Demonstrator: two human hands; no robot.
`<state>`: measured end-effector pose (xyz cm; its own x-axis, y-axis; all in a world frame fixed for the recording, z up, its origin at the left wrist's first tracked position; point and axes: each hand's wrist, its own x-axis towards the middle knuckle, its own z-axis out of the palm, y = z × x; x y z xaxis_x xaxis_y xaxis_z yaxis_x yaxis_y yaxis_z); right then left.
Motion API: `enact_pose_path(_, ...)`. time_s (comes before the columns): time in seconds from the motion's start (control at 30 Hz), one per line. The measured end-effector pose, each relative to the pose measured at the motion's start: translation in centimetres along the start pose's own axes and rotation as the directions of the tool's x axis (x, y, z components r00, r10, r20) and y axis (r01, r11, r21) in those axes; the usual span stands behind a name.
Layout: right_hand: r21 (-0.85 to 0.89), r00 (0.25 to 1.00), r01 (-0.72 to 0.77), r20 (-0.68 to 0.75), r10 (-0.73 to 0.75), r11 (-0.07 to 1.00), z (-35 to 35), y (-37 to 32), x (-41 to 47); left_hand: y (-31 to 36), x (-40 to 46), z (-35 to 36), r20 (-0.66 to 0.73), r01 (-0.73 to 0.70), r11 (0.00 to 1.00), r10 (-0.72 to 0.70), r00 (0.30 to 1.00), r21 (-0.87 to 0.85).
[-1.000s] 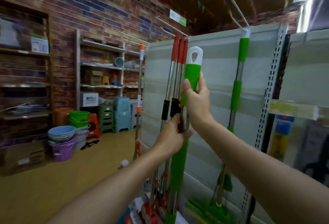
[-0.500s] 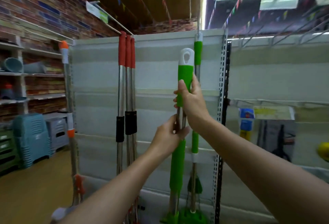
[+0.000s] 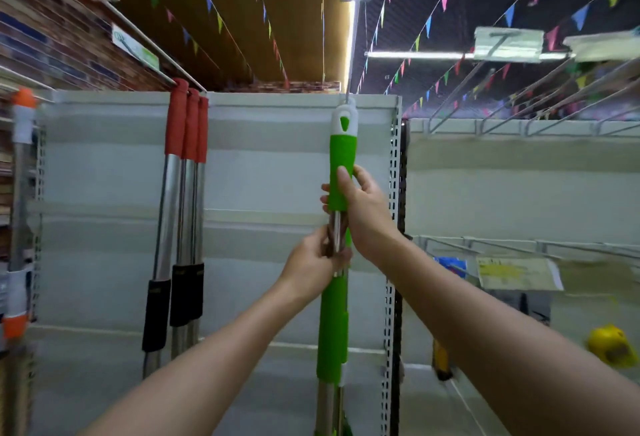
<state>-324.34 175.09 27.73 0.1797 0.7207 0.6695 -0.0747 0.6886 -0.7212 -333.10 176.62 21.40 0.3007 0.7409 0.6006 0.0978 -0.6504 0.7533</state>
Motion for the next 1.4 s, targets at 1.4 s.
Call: enact_pose_path(1.4,-0.1,0.976,0.202,-0.067,-0.209,0.974,1.4,-4.6,6.9,4.5,7.1,-1.9,0.067,-0.211,0.977,0.209,0.976,0.013)
